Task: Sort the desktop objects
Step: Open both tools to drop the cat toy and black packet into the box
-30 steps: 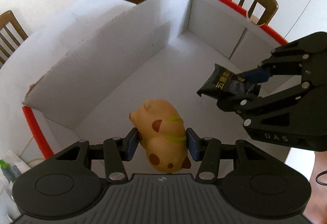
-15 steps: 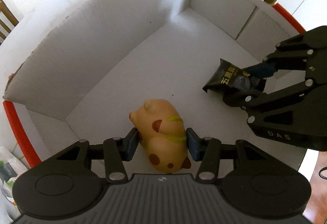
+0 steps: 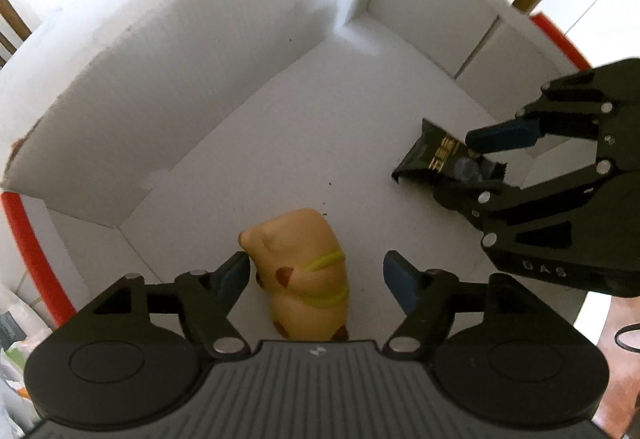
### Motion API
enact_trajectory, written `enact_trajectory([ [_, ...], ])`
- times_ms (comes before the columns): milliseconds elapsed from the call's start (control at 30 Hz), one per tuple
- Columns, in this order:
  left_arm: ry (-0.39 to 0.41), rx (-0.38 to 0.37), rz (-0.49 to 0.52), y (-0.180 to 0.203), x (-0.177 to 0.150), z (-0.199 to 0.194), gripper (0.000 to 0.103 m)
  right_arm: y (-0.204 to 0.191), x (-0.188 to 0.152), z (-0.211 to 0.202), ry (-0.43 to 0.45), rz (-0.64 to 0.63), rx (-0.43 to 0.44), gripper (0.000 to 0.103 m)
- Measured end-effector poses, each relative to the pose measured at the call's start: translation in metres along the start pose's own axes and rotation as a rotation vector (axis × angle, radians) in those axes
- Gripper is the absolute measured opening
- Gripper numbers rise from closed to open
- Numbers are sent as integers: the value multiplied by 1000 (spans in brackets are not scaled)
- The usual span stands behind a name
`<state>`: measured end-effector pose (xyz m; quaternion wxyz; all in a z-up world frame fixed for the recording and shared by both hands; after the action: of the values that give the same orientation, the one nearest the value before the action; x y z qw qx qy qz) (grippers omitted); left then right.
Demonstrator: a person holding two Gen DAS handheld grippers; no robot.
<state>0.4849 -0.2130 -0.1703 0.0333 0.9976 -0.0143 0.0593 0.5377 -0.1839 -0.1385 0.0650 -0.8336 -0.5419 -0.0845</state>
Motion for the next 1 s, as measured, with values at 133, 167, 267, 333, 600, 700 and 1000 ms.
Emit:
enact_trajectory([
  [133, 38, -34, -28, -1, -2, -16, 73, 3, -5, -13, 28, -3, 8, 52],
  [167, 51, -41, -45, -1, -3, -21, 73, 4, -6, -17, 39, 3, 18, 54],
  [267, 97, -59, -46, 0, -6, -37, 73, 7, -6, -31, 73, 13, 49, 55],
  [333, 120, -68, -59, 12, 0, -41, 73, 12, -7, -44, 93, 17, 59, 55],
  [600, 237, -60, -124, 2, -21, -91, 73, 2, -6, -80, 180, 26, 82, 56],
  [700, 279, -54, -163, -5, -36, -110, 73, -7, -7, -94, 213, 26, 99, 56],
  [1000, 387, -57, -272, -18, -85, -151, 73, -42, -14, -126, 275, -5, 112, 59],
])
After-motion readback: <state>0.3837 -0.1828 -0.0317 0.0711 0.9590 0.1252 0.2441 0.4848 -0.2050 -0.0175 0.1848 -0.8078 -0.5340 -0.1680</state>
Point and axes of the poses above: each gripper's, at about its wrist camera, not at the fingertips, and z roughly the way its jaws point, y to its right, x to its top, the point moved 9 cm from there along z, roughly the way its jaws point, and after that the axes turned 7 degrees about -y, right-handed, at the moved point
